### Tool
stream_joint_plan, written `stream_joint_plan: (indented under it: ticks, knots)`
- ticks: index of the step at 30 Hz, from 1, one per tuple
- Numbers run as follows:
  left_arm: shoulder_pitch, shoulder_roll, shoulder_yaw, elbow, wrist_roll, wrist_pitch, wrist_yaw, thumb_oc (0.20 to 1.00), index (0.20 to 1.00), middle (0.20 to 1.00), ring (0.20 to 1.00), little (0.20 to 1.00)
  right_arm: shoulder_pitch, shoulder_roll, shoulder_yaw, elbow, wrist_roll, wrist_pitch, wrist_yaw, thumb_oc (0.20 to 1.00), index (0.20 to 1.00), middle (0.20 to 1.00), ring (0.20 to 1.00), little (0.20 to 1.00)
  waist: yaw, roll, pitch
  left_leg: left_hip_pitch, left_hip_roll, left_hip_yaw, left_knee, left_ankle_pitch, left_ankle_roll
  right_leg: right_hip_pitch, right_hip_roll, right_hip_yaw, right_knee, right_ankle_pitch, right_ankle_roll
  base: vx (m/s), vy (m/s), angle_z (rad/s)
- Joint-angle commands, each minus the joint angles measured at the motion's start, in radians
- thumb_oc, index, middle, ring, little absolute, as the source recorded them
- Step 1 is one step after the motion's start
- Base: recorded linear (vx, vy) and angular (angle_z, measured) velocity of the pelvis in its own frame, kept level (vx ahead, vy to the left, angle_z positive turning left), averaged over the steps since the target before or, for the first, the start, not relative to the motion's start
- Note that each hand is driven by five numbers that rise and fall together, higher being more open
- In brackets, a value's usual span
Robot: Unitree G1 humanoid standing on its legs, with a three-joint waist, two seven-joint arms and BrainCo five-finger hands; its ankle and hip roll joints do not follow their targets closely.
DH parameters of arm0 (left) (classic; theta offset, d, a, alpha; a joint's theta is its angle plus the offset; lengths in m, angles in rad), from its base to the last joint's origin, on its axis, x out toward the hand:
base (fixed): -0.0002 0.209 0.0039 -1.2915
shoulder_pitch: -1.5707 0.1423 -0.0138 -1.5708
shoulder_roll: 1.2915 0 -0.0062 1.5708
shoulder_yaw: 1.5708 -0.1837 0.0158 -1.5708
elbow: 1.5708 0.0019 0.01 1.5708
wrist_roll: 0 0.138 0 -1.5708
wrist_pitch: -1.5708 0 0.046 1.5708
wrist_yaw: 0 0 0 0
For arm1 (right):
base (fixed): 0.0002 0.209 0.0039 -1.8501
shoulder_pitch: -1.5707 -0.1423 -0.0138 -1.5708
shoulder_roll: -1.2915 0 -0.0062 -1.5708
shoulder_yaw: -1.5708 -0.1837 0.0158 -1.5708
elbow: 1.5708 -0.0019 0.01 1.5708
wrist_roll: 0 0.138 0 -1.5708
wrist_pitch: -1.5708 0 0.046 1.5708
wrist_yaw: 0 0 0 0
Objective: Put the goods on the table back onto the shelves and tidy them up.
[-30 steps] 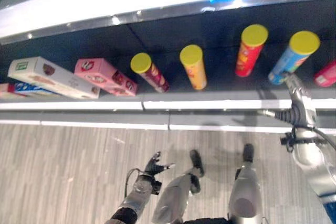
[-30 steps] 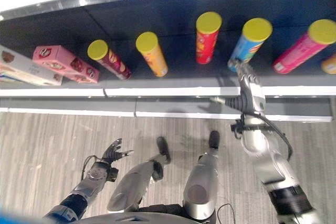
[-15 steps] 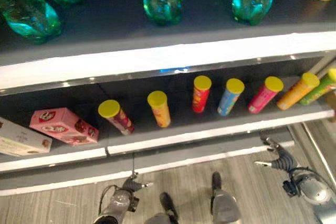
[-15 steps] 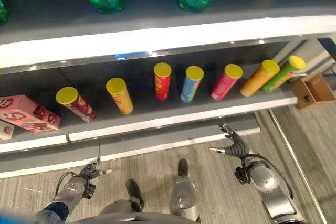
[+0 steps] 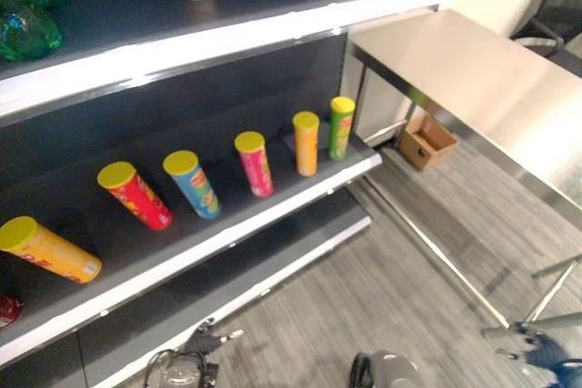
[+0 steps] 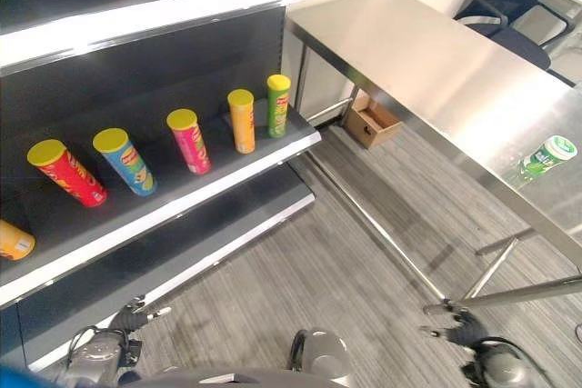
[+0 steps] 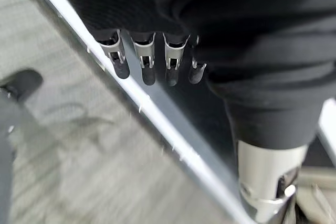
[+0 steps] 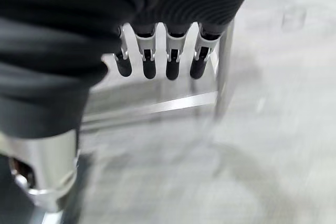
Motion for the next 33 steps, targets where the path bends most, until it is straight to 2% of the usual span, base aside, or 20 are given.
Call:
stream_joint_plan:
  ticks: [1, 2, 3, 6, 10, 11, 12, 13, 15, 19, 21, 22, 24, 27, 28, 30, 33]
  knots:
    - [-0.079, 0.05, 0.043, -0.051, 0.005, -0.028, 0.009, 1.0, 1.0, 1.0, 1.0, 1.0, -0.135, 0.101, 0.028, 0.028, -0.029, -0.03, -0.048, 1.0, 1.0, 1.0, 1.0, 1.0, 0.062, -0.06, 0.102, -0.032, -0.259, -0.098, 0.067, -0.451, -0.138, 0.248, -0.058, 0.064, -0.371, 0.037, 0.164, -0.12, -0.13, -1.13]
    - [-0.081, 0.05, 0.044, -0.051, 0.005, -0.028, 0.009, 1.0, 1.0, 1.0, 1.0, 1.0, -0.137, 0.102, 0.028, 0.028, -0.029, -0.031, -0.049, 1.0, 1.0, 1.0, 1.0, 1.0, 0.063, -0.061, 0.103, -0.04, -0.259, -0.087, 0.065, -0.436, -0.124, 0.237, -0.06, 0.06, -0.371, 0.051, 0.16, -0.09, -0.095, -0.97]
    - [-0.079, 0.048, 0.042, -0.051, 0.009, -0.031, 0.009, 1.0, 1.0, 1.0, 1.0, 1.0, -0.146, 0.106, 0.028, 0.04, -0.028, -0.033, -0.051, 1.0, 1.0, 1.0, 1.0, 1.0, 0.063, -0.065, 0.102, -0.042, -0.292, -0.092, 0.081, -0.483, -0.108, 0.235, -0.056, 0.072, -0.375, 0.053, 0.158, -0.07, -0.062, -0.55]
    - [-0.097, 0.029, 0.017, -0.03, 0.027, -0.033, 0.013, 1.0, 1.0, 1.0, 1.0, 1.0, -0.188, 0.143, 0.028, 0.102, -0.013, -0.034, -0.081, 1.0, 1.0, 1.0, 1.0, 1.0, 0.064, -0.064, 0.097, -0.047, -0.438, -0.133, 0.082, -0.572, -0.073, 0.234, -0.039, 0.106, -0.389, 0.07, 0.16, 0.03, -0.048, -0.14]
    - [-0.121, 0.02, -0.002, -0.022, 0.021, -0.039, 0.028, 1.0, 1.0, 1.0, 1.0, 1.0, -0.218, 0.195, 0.02, 0.193, 0.024, -0.031, -0.122, 1.0, 1.0, 1.0, 1.0, 1.0, 0.071, -0.065, 0.1, -0.086, -0.518, -0.193, 0.052, -0.57, -0.076, 0.212, -0.036, 0.139, -0.38, 0.084, 0.168, 0.03, 0.044, -0.41]
    - [-0.121, 0.02, -0.002, -0.022, 0.021, -0.039, 0.028, 1.0, 1.0, 1.0, 1.0, 1.0, -0.219, 0.195, 0.02, 0.193, 0.024, -0.032, -0.122, 1.0, 1.0, 1.0, 1.0, 1.0, 0.071, -0.066, 0.098, -0.087, -0.519, -0.192, 0.048, -0.566, -0.075, 0.209, -0.037, 0.139, -0.38, 0.085, 0.168, 0.08, 0.107, -0.3]
    - [-0.118, 0.011, -0.001, -0.011, 0.01, -0.04, 0.032, 1.0, 1.0, 1.0, 1.0, 1.0, -0.225, 0.227, 0.002, 0.265, 0.044, -0.031, -0.138, 1.0, 1.0, 1.0, 1.0, 1.0, 0.065, -0.056, 0.085, -0.038, -0.529, -0.201, -0.033, -0.555, -0.067, 0.207, -0.028, 0.155, -0.381, 0.09, 0.177, 0.15, 0.163, -0.4]
    - [-0.113, 0.007, 0.002, 0.007, 0.004, -0.039, 0.03, 1.0, 1.0, 1.0, 1.0, 1.0, -0.233, 0.25, -0.015, 0.332, 0.046, -0.022, -0.157, 1.0, 1.0, 1.0, 1.0, 1.0, 0.054, -0.048, 0.064, 0.003, -0.535, -0.183, -0.091, -0.541, -0.059, 0.203, -0.028, 0.167, -0.379, 0.093, 0.184, 0.16, 0.164, -0.49]
    - [-0.111, 0.003, 0.002, 0.027, 0.002, -0.042, 0.032, 1.0, 1.0, 1.0, 1.0, 1.0, -0.232, 0.259, -0.039, 0.395, 0.044, -0.017, -0.183, 1.0, 1.0, 1.0, 1.0, 1.0, 0.043, -0.045, 0.052, 0.032, -0.542, -0.167, -0.131, -0.532, -0.051, 0.198, -0.034, 0.181, -0.371, 0.093, 0.19, 0.11, 0.151, -0.56]
    - [-0.116, -0.002, -0.001, 0.061, 0.008, -0.042, 0.036, 1.0, 1.0, 1.0, 1.0, 1.0, -0.213, 0.269, -0.121, 0.442, 0.103, -0.015, -0.216, 1.0, 1.0, 1.0, 1.0, 1.0, 0.022, -0.042, 0.04, 0.067, -0.552, -0.144, -0.164, -0.54, -0.034, 0.187, -0.05, 0.203, -0.334, 0.087, 0.204, 0.09, 0.176, -0.4]
    - [-0.116, -0.002, -0.001, 0.062, 0.008, -0.042, 0.036, 1.0, 1.0, 1.0, 1.0, 1.0, -0.212, 0.269, -0.121, 0.441, 0.104, -0.015, -0.216, 1.0, 1.0, 1.0, 1.0, 1.0, 0.023, -0.042, 0.041, 0.069, -0.552, -0.143, -0.164, -0.54, -0.034, 0.187, -0.051, 0.204, -0.332, 0.086, 0.204, 0.02, 0.096, -0.16]
    - [-0.122, -0.002, 0.004, 0.079, 0.003, -0.042, 0.039, 1.0, 1.0, 1.0, 1.0, 1.0, -0.212, 0.266, -0.183, 0.427, 0.157, -0.021, -0.241, 1.0, 1.0, 1.0, 1.0, 1.0, 0.014, -0.044, 0.047, 0.078, -0.56, -0.135, -0.168, -0.551, -0.022, 0.16, -0.059, 0.212, -0.265, 0.076, 0.219, 0.02, 0.192, -0.1]
    - [-0.127, -0.005, 0.011, 0.09, 0.007, -0.04, 0.04, 1.0, 1.0, 1.0, 1.0, 1.0, -0.201, 0.266, -0.228, 0.396, 0.179, -0.028, -0.261, 1.0, 1.0, 1.0, 1.0, 1.0, 0.008, -0.045, 0.06, 0.092, -0.56, -0.126, -0.167, -0.566, -0.005, 0.117, -0.072, 0.213, -0.144, 0.061, 0.242, 0.03, 0.209, -0.14]
    - [-0.138, 0.002, 0.011, 0.115, 0.035, -0.033, 0.051, 1.0, 1.0, 1.0, 1.0, 1.0, -0.18, 0.25, -0.296, 0.326, 0.185, -0.039, -0.305, 1.0, 1.0, 1.0, 1.0, 1.0, -0.012, -0.048, 0.088, 0.117, -0.558, -0.122, -0.167, -0.579, 0.011, 0.058, -0.105, 0.21, 0.011, 0.083, 0.275, 0.03, 0.103, -0.29]
    - [-0.14, 0.006, 0.018, 0.133, 0.052, -0.032, 0.055, 1.0, 1.0, 1.0, 1.0, 1.0, -0.167, 0.238, -0.346, 0.285, 0.186, -0.044, -0.335, 1.0, 1.0, 1.0, 1.0, 1.0, -0.017, -0.049, 0.084, 0.126, -0.551, -0.121, -0.172, -0.588, 0.008, 0.059, -0.144, 0.198, -0.016, 0.092, 0.273, 0.06, 0.012, 0.05]
    - [-0.144, 0.006, 0.013, 0.138, 0.055, -0.035, 0.057, 1.0, 1.0, 1.0, 1.0, 1.0, -0.164, 0.226, -0.375, 0.277, 0.189, -0.048, -0.349, 1.0, 1.0, 1.0, 1.0, 1.0, -0.02, -0.044, 0.08, 0.125, -0.549, -0.13, -0.176, -0.589, 0.004, 0.066, -0.157, 0.194, -0.048, 0.1, 0.27, 0.06, -0.022, 0.1]
    - [-0.156, -0.004, 0.008, 0.151, 0.069, -0.036, 0.057, 1.0, 1.0, 1.0, 1.0, 1.0, -0.152, 0.182, -0.458, 0.219, 0.183, -0.053, -0.384, 1.0, 1.0, 1.0, 1.0, 1.0, -0.036, -0.033, 0.066, 0.112, -0.555, -0.153, -0.179, -0.6, 0.001, 0.051, -0.186, 0.237, -0.161, 0.15, 0.273, 0.07, -0.04, 0.05]
